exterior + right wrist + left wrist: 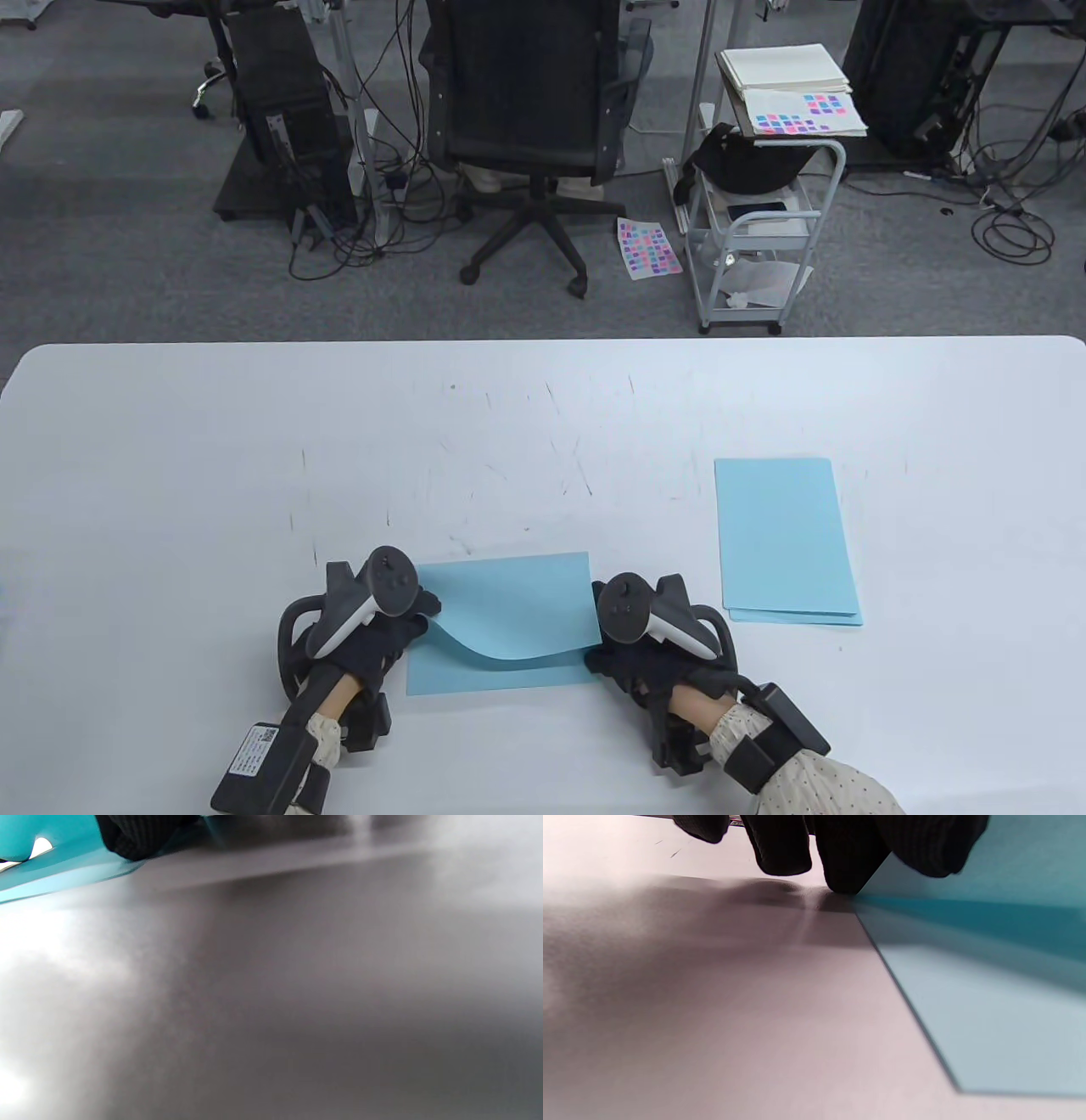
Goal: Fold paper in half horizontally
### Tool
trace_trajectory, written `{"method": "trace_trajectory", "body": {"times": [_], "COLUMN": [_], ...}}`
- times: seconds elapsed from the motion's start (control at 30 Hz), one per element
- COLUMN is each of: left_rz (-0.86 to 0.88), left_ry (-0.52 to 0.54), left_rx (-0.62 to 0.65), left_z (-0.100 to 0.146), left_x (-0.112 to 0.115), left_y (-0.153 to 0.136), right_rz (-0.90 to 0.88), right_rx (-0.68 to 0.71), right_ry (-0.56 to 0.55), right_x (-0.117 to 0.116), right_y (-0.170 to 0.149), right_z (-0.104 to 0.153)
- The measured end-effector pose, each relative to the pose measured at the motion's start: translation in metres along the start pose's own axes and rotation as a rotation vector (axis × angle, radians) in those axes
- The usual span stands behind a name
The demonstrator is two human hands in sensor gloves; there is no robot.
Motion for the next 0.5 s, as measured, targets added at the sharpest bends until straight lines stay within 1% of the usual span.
{"method": "trace_trajectory", "body": {"times": [0.27, 0.37, 0.5], "left_rz": [-0.167, -0.218, -0.222], "left_ry": [0.032, -0.013, -0.047], "left_rx": [0.059, 0.084, 0.089], "left_z": [0.009, 0.012, 0.013], "left_x": [0.005, 0.008, 0.012], "left_y": [0.012, 0.014, 0.013], "right_rz": [-0.001, -0.001, -0.002], "right_rx": [-0.001, -0.002, -0.001], "right_ry": [0.001, 0.001, 0.0], "right_x": [0.0, 0.0, 0.0], "right_y": [-0.001, -0.001, -0.001], "right_z": [0.0, 0.0, 0.0]}}
Point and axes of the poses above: the tracker on the back of each hand, its own y axis roughly to the thumb side, its own z axis roughly from the fingertips to the wrist, x = y × z, the point moved 2 cm from there along -z, roughly from the wrist to the fingertips, and after that the axes turned 11 degrees about y, right-handed, at the moved point
